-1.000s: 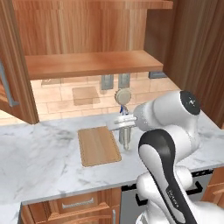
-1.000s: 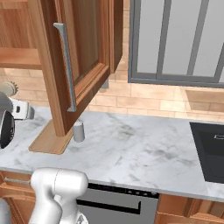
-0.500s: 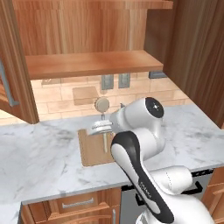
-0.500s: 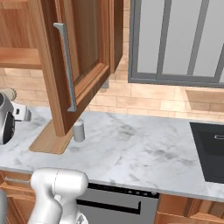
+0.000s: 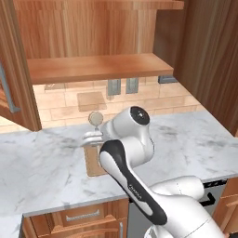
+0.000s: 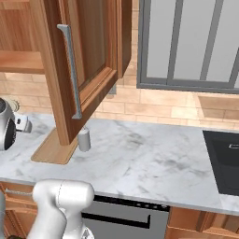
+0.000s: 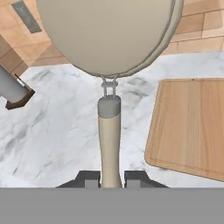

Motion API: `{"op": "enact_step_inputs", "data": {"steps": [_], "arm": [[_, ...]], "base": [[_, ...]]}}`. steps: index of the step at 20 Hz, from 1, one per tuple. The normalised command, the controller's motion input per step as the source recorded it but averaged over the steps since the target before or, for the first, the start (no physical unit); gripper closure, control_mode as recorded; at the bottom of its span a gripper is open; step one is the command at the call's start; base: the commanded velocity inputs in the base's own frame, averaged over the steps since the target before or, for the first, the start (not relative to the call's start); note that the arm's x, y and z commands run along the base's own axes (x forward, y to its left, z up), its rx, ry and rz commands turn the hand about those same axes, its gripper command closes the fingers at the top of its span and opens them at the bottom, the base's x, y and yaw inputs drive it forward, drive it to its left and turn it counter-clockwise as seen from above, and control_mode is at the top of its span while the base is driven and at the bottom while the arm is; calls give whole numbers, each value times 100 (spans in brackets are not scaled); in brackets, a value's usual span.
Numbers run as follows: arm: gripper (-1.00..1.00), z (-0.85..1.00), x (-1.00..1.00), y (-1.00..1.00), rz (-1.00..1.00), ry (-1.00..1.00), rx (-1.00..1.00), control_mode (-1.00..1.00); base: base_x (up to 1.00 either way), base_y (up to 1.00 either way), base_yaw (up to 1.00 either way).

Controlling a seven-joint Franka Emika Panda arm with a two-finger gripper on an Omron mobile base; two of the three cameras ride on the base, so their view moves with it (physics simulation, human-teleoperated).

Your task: Grab the spray bottle from the cabinet, then place it next to the cutting board for sanitizing. Then grab the dish brush from the countertop next to the sink and place it next to the cutting board.

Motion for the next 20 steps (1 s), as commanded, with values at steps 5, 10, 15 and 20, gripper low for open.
{"op": "enact_step_inputs", "data": {"steps": [5, 10, 15, 20], "arm": [[100, -25, 28, 12, -2, 8, -3, -100], [100, -23, 24, 4, -4, 17, -6, -100], [100, -25, 27, 3, -10, 14, -13, -100], [100, -26, 26, 0, -12, 11, -13, -100]], "base": [[0, 0, 0], [0, 0, 0], [0, 0, 0], [0, 0, 0]]}}
